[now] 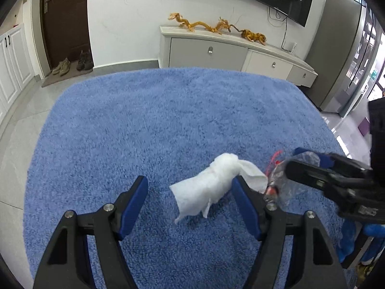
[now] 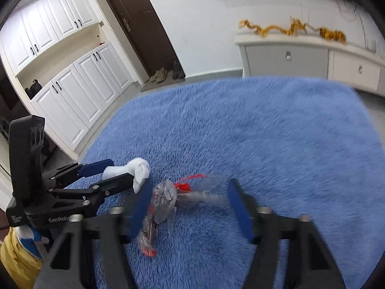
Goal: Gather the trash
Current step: 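Grasp the white tissue with the left tool while the right tool grasps the clear wrapper, then carry the white tissue over the bin and open the left tool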
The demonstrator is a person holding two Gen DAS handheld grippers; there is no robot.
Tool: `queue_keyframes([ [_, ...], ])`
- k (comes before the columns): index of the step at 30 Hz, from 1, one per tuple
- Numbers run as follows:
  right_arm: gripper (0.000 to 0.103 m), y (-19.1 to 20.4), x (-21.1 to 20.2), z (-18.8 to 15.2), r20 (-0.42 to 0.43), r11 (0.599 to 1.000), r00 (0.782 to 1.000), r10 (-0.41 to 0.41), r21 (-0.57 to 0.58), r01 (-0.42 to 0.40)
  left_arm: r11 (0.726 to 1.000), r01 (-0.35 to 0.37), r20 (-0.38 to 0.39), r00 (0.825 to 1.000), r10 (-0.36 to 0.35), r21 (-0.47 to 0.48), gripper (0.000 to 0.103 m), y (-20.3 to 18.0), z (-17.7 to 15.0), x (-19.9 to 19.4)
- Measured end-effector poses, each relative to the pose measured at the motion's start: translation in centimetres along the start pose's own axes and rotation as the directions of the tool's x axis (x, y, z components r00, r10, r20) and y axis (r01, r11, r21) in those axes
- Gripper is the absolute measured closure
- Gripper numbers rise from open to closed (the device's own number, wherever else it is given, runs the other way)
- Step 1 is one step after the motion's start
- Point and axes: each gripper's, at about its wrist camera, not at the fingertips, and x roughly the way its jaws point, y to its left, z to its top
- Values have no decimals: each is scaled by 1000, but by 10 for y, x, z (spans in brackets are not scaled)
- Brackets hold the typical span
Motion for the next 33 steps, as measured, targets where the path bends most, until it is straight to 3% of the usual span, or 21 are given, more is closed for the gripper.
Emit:
queue_keyframes([
  [1,74,-2,4,-1,-11,1000,1000,5,12,-5,1000,6,-9,1000,-6,0,45,0,-2,3],
  [4,94,-7,1,-6,-1,999,1000,23,37,-23,1000,26,-6,1000,-26,4,62,-3,-5,2],
  [6,96,-8,-12,-7,28,999,999,22,33,-23,999,43,-10,999,-43,10,80,-8,-7,-1],
  [9,97,-8,-34,-11,68,999,998,15,28,-17,999,43,2,999,-43,14,91,-17,-15,-10],
  [17,97,-7,-107,-44,170,999,985,-40,28,36,995,93,61,994,-95,43,92,-53,-39,-57],
  [23,97,-17,-170,-73,249,993,962,-111,64,98,985,131,102,984,-143,116,92,-98,-47,-93],
  [33,97,-55,-272,-109,381,962,884,-270,152,228,951,205,121,964,-238,232,92,-198,-37,-119],
])
